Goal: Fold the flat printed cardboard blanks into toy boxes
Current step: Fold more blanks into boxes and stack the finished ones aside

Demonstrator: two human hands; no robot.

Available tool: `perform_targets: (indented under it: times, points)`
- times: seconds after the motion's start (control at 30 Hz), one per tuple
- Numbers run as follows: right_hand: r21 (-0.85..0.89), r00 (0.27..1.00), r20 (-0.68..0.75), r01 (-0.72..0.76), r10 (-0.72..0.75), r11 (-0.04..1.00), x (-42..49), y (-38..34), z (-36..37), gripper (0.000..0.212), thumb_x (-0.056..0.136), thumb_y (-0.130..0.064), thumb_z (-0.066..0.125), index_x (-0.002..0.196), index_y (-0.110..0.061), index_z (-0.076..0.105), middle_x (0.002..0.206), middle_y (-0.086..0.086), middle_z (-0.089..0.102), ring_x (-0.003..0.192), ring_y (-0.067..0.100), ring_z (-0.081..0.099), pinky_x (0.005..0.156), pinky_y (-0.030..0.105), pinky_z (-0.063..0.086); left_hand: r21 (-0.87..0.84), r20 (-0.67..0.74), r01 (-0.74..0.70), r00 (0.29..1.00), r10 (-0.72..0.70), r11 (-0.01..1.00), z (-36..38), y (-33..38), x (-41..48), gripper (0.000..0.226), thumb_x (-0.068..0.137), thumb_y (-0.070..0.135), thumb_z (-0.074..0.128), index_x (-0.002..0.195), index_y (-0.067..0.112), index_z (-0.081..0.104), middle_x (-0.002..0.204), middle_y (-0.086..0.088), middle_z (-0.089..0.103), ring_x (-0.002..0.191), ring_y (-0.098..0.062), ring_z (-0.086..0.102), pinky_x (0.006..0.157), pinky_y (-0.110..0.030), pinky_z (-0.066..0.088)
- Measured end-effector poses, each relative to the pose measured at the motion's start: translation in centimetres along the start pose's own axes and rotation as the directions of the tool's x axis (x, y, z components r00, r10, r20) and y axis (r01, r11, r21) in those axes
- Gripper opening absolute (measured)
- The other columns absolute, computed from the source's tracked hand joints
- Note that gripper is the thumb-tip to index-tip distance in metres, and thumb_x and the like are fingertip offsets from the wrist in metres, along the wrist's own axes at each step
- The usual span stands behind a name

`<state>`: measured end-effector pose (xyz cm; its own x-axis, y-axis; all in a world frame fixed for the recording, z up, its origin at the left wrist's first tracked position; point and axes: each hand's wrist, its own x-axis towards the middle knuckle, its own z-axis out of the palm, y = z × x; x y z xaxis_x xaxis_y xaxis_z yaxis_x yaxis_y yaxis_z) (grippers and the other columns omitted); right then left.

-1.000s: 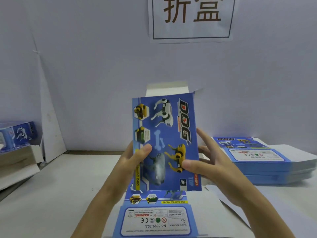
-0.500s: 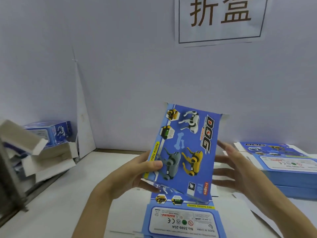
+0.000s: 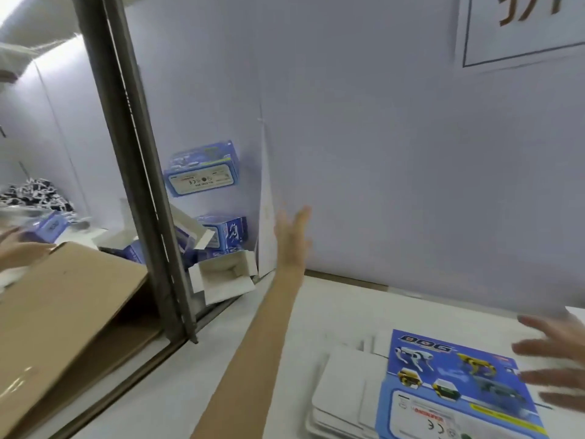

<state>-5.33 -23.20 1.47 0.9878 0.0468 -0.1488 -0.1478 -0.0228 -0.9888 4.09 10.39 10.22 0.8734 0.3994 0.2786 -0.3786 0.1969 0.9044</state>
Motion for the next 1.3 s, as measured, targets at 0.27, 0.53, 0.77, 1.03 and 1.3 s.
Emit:
perform_targets:
  times: [0.27,0.53,0.77,1.03,1.3]
  points:
    - [-0.839,0.981,0.172,0.1,0.087,0.534,-2.5,0.2,4.0,0.04,0.084,-0.048,0.065,0.118,-0.055,0.045,0.138,-0.027,0.041,0.118,-0.004,0.049,0.096,0.01,0.036,0.908,0.414,-0.274,0.698,-0.584,0.316,5.1,-12.7,-9.8,0.058,0.09,0.05,0.055,0.134,0.013,0.046,0.137,-0.013,0.047,0.117,-0.03,0.05,0.102,-0.043,0.041]
    - [-0.902,0.955,0.2,0.093,0.218,0.421,-2.8,0.3,3.9,0.079,0.076,-0.048,0.073,0.142,-0.052,0.028,0.147,-0.02,0.032,0.113,0.006,0.04,0.083,0.02,0.032,0.923,0.328,-0.22,0.879,-0.346,0.316,3.7,-15.7,-10.8,0.055,0.085,0.067,0.051,0.114,0.02,0.052,0.12,0.0,0.061,0.111,-0.019,0.056,0.097,-0.037,0.044]
    - [-0.909,0.963,0.204,0.119,0.178,0.399,-2.3,0.8,3.6,0.074,0.072,-0.049,0.076,0.137,-0.048,0.04,0.142,-0.019,0.04,0.11,0.006,0.042,0.084,0.022,0.033,0.83,0.339,-0.154,0.902,-0.266,0.536,4.0,-13.7,-9.6,0.067,0.091,0.04,0.061,0.147,0.017,0.032,0.151,-0.004,0.038,0.135,-0.02,0.039,0.102,-0.03,0.039]
    - [-0.867,0.967,0.242,0.178,0.082,0.465,-2.7,0.1,3.0,0.059,0.084,-0.043,0.067,0.138,-0.043,0.043,0.138,-0.027,0.038,0.109,-0.002,0.045,0.076,0.009,0.033,0.621,0.217,0.017,0.957,-0.193,0.784,2.1,-9.8,-8.2,0.027,0.092,0.018,0.063,0.116,0.008,0.066,0.101,-0.013,0.067,0.084,-0.022,0.059,0.062,-0.022,0.048]
    - [-0.718,0.86,-0.121,0.27,-0.496,0.642,-3.1,-2.2,1.5,0.059,0.092,-0.031,0.06,0.144,-0.034,0.033,0.15,-0.009,0.034,0.132,0.008,0.035,0.105,0.027,0.035,-0.138,0.032,0.133,0.991,-0.13,0.982,1.5,-5.4,-7.7,0.021,0.097,0.016,0.054,0.115,0.012,0.064,0.103,-0.009,0.069,0.088,-0.02,0.065,0.079,-0.032,0.057]
